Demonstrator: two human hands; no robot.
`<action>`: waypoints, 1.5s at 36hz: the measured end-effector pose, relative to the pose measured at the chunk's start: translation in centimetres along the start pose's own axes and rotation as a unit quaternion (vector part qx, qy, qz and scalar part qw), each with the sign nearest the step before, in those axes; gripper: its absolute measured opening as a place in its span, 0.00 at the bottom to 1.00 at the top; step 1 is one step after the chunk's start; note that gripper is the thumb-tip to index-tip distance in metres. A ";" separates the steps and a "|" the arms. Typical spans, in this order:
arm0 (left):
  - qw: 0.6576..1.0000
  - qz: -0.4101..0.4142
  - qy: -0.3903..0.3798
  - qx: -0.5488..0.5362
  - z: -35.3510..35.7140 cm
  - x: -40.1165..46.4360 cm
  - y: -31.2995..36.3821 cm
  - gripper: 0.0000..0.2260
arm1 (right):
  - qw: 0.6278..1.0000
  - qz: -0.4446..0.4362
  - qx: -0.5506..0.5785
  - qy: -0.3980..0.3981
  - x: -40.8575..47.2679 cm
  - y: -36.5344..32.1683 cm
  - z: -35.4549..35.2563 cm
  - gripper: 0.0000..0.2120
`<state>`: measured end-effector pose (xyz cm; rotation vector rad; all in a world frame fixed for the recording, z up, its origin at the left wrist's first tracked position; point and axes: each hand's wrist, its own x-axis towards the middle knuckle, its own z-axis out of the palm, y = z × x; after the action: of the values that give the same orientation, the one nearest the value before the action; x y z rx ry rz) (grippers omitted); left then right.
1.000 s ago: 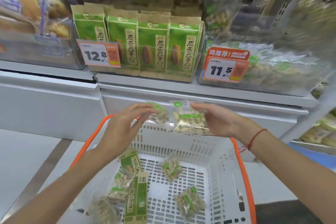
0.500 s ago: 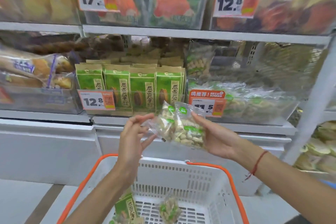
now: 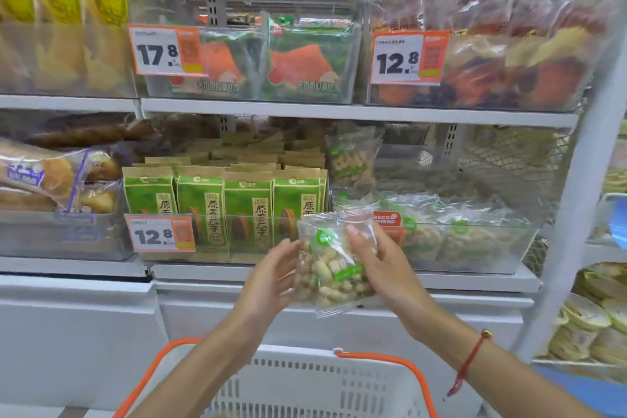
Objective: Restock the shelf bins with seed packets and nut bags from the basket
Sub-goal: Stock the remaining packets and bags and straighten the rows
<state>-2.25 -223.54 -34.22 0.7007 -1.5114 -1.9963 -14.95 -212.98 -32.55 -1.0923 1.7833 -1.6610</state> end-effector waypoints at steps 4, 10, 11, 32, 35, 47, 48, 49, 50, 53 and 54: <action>0.993 0.078 -0.026 0.086 2.6 -0.2 0.3 0.29 | 0.997 -0.059 -0.020 0.043 0.0 -0.4 0.4 0.32; 0.971 0.192 -0.014 0.140 5.0 1.6 2.9 0.25 | 0.998 -0.031 -0.036 0.028 1.4 -2.4 -1.8 0.39; 0.968 0.206 -0.018 0.143 5.3 2.1 3.7 0.21 | 0.999 -0.027 -0.043 0.007 1.8 -2.9 -2.4 0.40; 0.710 0.188 0.087 0.673 5.8 15.5 8.0 0.27 | 0.956 0.035 -0.268 -0.118 14.1 -1.8 -7.5 0.18; 0.698 0.192 0.102 0.682 5.7 15.6 7.9 0.30 | 0.951 0.055 -0.279 -0.117 14.7 -2.1 -7.9 0.11; 0.701 0.193 0.078 0.682 6.5 15.4 8.1 0.38 | 0.939 0.053 -0.326 -0.101 13.9 -2.7 -8.6 0.22; 0.699 0.202 0.087 0.680 6.6 15.0 8.2 0.38 | 0.935 0.055 -0.336 -0.100 13.6 -2.9 -8.7 0.24; 0.701 0.210 0.094 0.675 6.6 14.5 8.3 0.39 | 0.932 0.056 -0.346 -0.092 13.1 -3.0 -8.7 0.27; 0.707 0.219 0.099 0.665 6.5 14.1 8.2 0.40 | 0.929 0.052 -0.358 -0.079 12.6 -3.1 -8.7 0.30; 0.730 0.256 0.105 0.625 5.9 11.9 7.9 0.40 | 0.920 0.009 -0.392 -0.008 10.5 -3.2 -8.4 0.36; 0.738 0.274 0.111 0.606 5.7 11.0 7.6 0.39 | 0.919 -0.018 -0.394 0.024 9.5 -3.2 -8.2 0.36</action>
<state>-13.24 -228.93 -26.43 0.7474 -2.3928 -0.2763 -26.14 -215.48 -26.46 -1.3993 2.5666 -0.9666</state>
